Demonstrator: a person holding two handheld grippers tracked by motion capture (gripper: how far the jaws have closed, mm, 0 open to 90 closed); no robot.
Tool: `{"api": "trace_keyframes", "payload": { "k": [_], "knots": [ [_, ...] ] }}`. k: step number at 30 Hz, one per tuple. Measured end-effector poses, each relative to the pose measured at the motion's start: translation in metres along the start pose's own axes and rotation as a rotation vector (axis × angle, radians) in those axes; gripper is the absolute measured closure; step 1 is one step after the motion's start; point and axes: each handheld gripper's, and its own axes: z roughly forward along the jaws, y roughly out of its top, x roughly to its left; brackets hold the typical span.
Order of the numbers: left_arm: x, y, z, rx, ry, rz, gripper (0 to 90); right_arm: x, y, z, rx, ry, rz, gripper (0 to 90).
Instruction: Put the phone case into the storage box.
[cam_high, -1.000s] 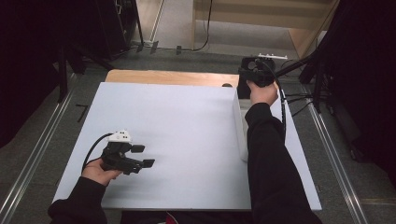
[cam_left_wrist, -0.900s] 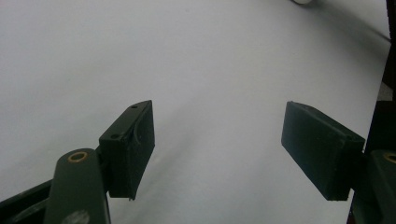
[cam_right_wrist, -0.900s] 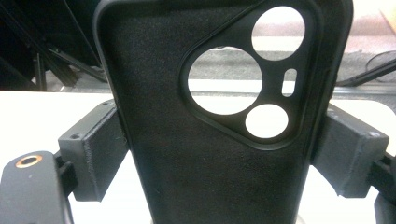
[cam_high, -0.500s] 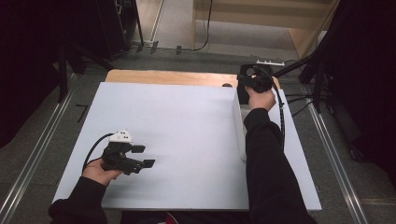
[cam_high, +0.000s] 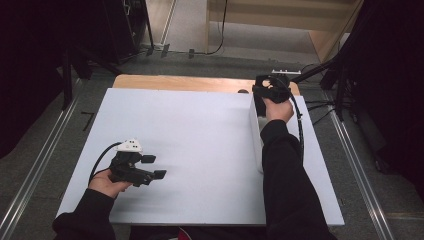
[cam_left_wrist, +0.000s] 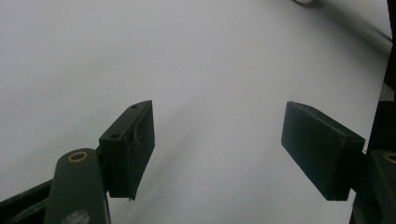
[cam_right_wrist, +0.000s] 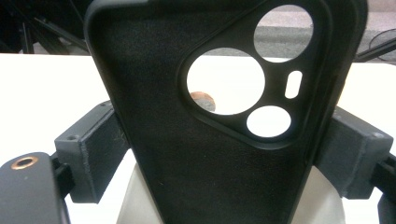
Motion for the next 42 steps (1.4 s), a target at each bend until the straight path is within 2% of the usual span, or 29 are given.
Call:
{"api": "trace_keyframes", "payload": {
  "k": [6, 8, 10, 13, 18, 24, 34, 42],
  "knots": [
    [0.0, 0.0, 0.0, -0.005, 0.0, -0.002, 25.6, 0.0, 0.001, -0.001, 0.012, 0.007, -0.017, 7.7],
    [0.0, 0.0, 0.0, -0.004, -0.001, -0.001, 25.6, 0.001, 0.002, -0.001, 0.012, -0.001, -0.028, 0.5],
    [0.0, 0.0, 0.0, -0.004, -0.001, -0.003, 25.6, 0.001, 0.003, -0.002, 0.014, -0.011, -0.051, 0.3],
    [0.0, 0.0, 0.0, -0.004, 0.0, -0.003, 25.6, 0.001, 0.005, -0.003, 0.009, -0.007, -0.058, 0.3],
    [0.0, 0.001, 0.0, -0.001, -0.001, -0.004, 25.6, -0.002, 0.008, -0.005, 0.005, 0.013, -0.048, 0.3],
    [0.0, 0.001, 0.0, 0.003, -0.001, -0.002, 25.6, -0.001, 0.016, -0.01, 0.009, 0.023, -0.076, 0.3],
    [0.001, 0.0, 0.001, -0.002, -0.004, -0.005, 25.6, -0.001, 0.031, -0.017, -0.001, 0.051, -0.083, 0.3],
    [0.0, 0.001, 0.0, 0.004, -0.002, -0.001, 25.6, 0.0, 0.043, -0.026, -0.003, 0.051, -0.107, 0.3]
  ]
}}
